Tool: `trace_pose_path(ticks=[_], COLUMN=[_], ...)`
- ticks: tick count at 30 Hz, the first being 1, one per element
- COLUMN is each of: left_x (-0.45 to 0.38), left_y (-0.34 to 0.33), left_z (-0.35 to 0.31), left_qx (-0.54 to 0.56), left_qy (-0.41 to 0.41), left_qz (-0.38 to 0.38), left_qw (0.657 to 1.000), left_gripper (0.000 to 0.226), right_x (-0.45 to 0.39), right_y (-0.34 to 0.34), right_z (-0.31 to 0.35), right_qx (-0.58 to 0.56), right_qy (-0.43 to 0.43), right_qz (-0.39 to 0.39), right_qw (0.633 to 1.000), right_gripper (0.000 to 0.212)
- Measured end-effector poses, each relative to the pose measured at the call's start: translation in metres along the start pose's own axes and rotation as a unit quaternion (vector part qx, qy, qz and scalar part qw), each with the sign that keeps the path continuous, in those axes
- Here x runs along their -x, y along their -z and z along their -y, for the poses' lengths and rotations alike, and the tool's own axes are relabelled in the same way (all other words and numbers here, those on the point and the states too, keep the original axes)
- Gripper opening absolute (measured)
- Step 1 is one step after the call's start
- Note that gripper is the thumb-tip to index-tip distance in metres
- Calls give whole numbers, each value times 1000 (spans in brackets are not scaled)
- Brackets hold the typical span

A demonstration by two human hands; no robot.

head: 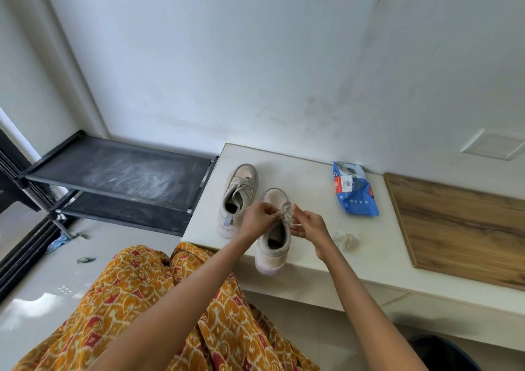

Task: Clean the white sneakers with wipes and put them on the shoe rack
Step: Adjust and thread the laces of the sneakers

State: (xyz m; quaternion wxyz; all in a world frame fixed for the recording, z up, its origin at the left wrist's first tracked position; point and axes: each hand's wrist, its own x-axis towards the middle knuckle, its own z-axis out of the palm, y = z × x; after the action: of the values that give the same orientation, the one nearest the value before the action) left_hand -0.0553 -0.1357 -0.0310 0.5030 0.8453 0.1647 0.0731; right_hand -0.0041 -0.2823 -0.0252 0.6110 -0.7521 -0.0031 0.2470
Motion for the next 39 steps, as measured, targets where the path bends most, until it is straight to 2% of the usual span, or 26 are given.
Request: trace_pose_path(ticks=[2, 5, 8, 10, 13, 16, 17, 19, 22, 24, 28, 33, 37, 39], left_x=[5, 9, 9, 8, 7, 7, 7, 8, 8, 7, 6, 4, 6, 8], left_y=[-2, -3, 1, 4, 7, 6, 4, 2, 0, 2, 4, 5, 3, 1], left_z=[1, -4, -6, -7, -9, -9, -9, -11, -10, -8, -7, -5, -6, -5], left_qx=[7, 7, 1, -9, -35, -37, -38, -39, -37, -34, -40, -31, -34, -35], left_qy=[-1, -2, 6, 3, -19, -27, -27, -25, -21, -19, -18, -12, -21, -20], left_qz=[-31, -53, -23, 6, 26, 22, 15, 3, 6, 16, 29, 30, 17, -3], left_qw=[999, 999, 1000, 1000, 999, 999, 999, 999, 999, 999, 999, 999, 999, 999], left_gripper=[17, 16, 17, 19, 19, 19, 20, 20, 20, 21, 20, 18, 18, 18], right_x=[3, 0, -7, -9, -9, -7, -7, -6, -9, -15, -24, -27, -11, 0], right_y=[5, 7, 7, 10, 18, 20, 19, 15, 7, 8, 11, 9, 14, 20], right_z=[-1, -1, 1, 4, 18, 36, 42, 51, 54, 53, 52, 35, 18, 11], right_qx=[51, 63, 66, 80, 115, 155, 172, 236, 394, 443, 416, 407, 229, 155], right_qy=[13, 44, 35, 20, 28, 124, 158, 199, 198, 194, 153, 189, 171, 115], right_qz=[63, 55, 44, 72, 123, 74, 61, 98, 178, 166, 131, -3, -68, -44], right_qw=[997, 996, 996, 994, 985, 977, 970, 946, 880, 859, 887, 894, 956, 980], right_gripper=[35, 20, 15, 13, 26, 34, 33, 30, 29, 26, 16, 12, 20, 27])
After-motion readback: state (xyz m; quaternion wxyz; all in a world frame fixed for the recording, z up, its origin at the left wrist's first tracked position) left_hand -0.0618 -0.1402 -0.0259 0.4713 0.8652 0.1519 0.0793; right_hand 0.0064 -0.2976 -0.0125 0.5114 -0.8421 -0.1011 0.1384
